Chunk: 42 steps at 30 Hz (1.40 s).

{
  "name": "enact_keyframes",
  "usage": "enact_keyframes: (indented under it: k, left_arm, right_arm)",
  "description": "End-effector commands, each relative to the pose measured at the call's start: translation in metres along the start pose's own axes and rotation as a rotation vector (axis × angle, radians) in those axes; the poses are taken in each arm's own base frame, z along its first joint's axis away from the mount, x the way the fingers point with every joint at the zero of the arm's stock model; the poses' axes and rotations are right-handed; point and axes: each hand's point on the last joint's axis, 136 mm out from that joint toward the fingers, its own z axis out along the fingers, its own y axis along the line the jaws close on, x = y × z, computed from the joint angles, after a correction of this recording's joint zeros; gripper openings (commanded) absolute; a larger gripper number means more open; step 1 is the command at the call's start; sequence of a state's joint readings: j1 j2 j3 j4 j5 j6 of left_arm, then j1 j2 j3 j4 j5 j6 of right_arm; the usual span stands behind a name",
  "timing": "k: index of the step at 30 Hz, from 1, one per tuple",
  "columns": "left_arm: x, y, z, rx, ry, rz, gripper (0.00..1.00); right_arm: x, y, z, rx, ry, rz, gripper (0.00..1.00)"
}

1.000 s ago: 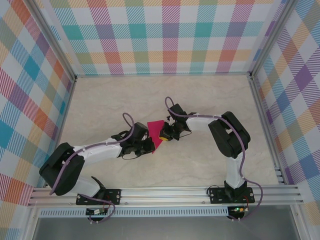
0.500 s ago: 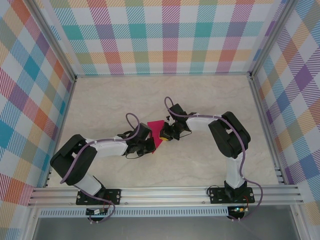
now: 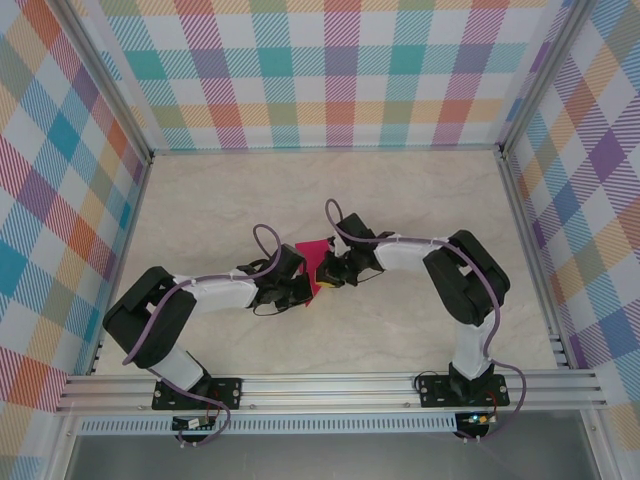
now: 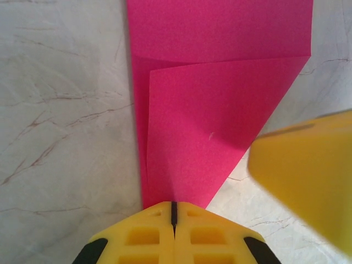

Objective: Fold a paper plane with a square sheet of paper (pick it up from the middle)
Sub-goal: Third fold the triangle at the center of the table.

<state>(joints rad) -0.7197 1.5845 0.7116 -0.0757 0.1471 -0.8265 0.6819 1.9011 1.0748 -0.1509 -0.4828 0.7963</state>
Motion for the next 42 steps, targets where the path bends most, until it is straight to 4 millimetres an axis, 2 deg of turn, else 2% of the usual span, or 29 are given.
enact_keyframes:
  k: [1,5,13,17,22,24,26,28,32,35,38,42]
  left_arm:
    - [0.016,0.029,0.005,-0.124,0.054,-0.029,0.0]
    - [0.019,0.03,0.005,-0.135,0.071,-0.041,0.0]
    - [0.027,0.045,0.002,-0.199,0.098,-0.054,0.0]
    - [0.033,0.056,-0.001,-0.244,0.121,-0.058,0.0]
    - [0.036,0.058,-0.001,-0.245,0.131,-0.057,0.0]
    - [0.035,0.056,-0.001,-0.238,0.128,-0.05,0.0]
    - [0.032,0.051,-0.001,-0.221,0.122,-0.038,0.0]
    - [0.024,0.037,-0.002,-0.166,0.1,-0.007,0.0]
    - [-0.004,-0.018,-0.018,0.031,0.005,0.071,0.08]
    - [-0.021,-0.041,-0.034,0.085,-0.063,0.108,0.13]
    - [-0.031,-0.04,-0.037,0.048,-0.105,0.112,0.15]
    - [-0.038,-0.03,-0.027,-0.016,-0.115,0.085,0.12]
  right_arm:
    - [0.006,-0.003,0.007,-0.002,0.035,-0.017,0.07]
    - [0.005,-0.014,0.013,0.046,0.051,-0.013,0.07]
    - [-0.016,-0.031,0.008,0.142,-0.015,-0.012,0.07]
    - [-0.037,-0.046,-0.003,0.165,-0.066,0.021,0.07]
    - [-0.064,-0.07,-0.026,0.196,-0.126,0.066,0.07]
    - [-0.071,-0.072,-0.036,0.191,-0.148,0.079,0.07]
    - [-0.074,-0.064,-0.046,0.171,-0.17,0.066,0.1]
    - [-0.071,-0.049,-0.054,0.116,-0.176,0.043,0.16]
    - [-0.059,-0.031,-0.068,0.048,-0.18,0.044,0.26]
    - [-0.05,-0.025,-0.076,0.015,-0.181,0.045,0.34]
    - [-0.041,-0.021,-0.076,-0.016,-0.153,0.062,0.41]
    - [-0.036,-0.023,-0.07,-0.027,-0.122,0.095,0.49]
